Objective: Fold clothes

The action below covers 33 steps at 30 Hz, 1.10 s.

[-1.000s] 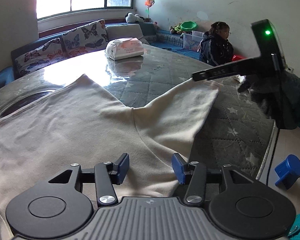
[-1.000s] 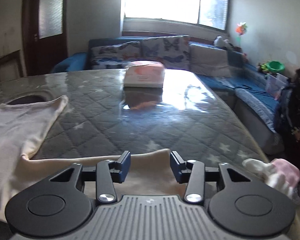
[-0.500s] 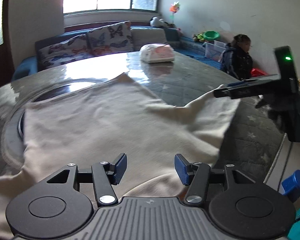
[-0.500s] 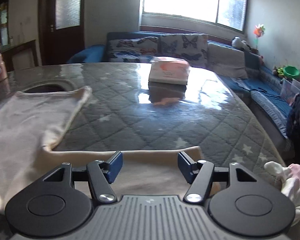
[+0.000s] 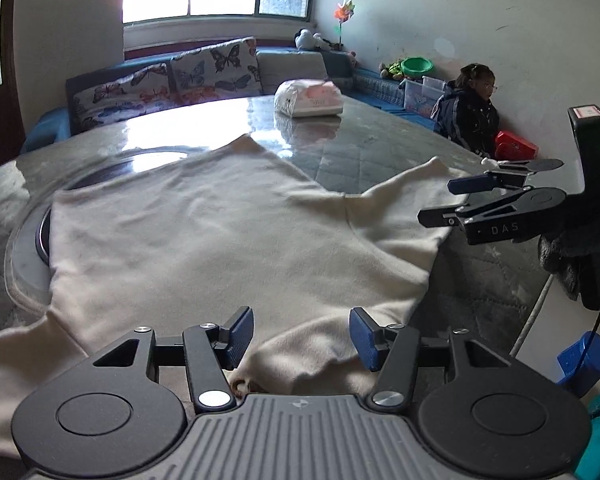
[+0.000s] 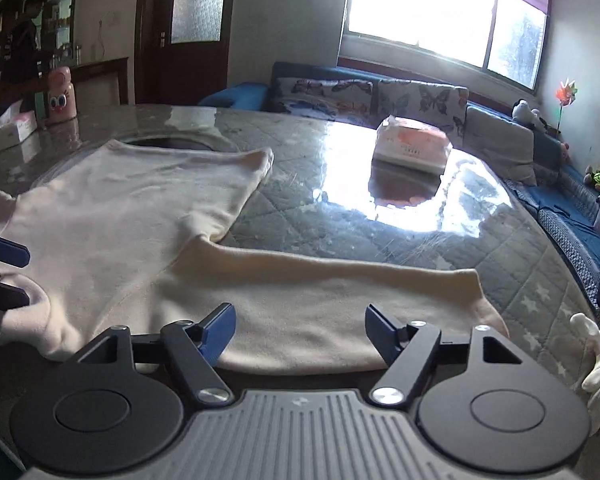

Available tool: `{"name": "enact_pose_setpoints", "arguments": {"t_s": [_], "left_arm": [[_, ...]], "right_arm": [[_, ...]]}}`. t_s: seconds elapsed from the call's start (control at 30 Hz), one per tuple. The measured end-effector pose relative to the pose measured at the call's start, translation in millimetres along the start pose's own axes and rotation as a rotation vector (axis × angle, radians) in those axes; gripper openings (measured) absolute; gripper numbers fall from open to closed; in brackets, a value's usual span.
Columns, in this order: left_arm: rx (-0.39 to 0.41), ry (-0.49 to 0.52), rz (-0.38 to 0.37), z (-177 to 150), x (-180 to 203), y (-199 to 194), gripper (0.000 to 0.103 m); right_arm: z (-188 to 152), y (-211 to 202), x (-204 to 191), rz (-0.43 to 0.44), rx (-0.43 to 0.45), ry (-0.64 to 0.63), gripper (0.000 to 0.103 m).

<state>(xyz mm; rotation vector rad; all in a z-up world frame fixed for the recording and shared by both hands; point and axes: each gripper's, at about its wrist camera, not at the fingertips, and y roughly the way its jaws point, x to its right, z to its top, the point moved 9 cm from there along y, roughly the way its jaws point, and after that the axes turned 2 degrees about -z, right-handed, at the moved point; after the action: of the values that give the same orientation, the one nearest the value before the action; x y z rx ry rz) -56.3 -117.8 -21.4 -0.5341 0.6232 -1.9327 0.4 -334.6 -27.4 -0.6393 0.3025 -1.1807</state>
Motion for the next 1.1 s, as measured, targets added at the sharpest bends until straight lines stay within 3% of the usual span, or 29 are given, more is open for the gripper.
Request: {"name": "enact_pose_setpoints", "arguments": {"t_s": [0.43, 0.67, 0.97, 1.1], "left_arm": [[0.064, 0.057, 0.015, 38.2, 3.7, 7.0, 0.057], [0.046, 0.042, -0.001, 40.3, 11.9, 32.7, 0.057], [-0.030, 0.107, -0.043, 8.9, 39.9, 55.6, 0.058], [-0.029, 0.105, -0.040, 9.1, 38.0, 51.2, 0.059]], "right_arm": [[-0.3, -2.3, 4.8, -0.018, 0.005, 0.013, 0.074], [-3.2, -7.7, 53.9, -0.123, 0.012, 0.116, 0.074], [-29.6, -4.9, 142.3, -0.296, -0.037, 0.316, 0.074], [-41.4, 2.3, 154.3, -0.307, -0.065, 0.356, 0.074]]}}
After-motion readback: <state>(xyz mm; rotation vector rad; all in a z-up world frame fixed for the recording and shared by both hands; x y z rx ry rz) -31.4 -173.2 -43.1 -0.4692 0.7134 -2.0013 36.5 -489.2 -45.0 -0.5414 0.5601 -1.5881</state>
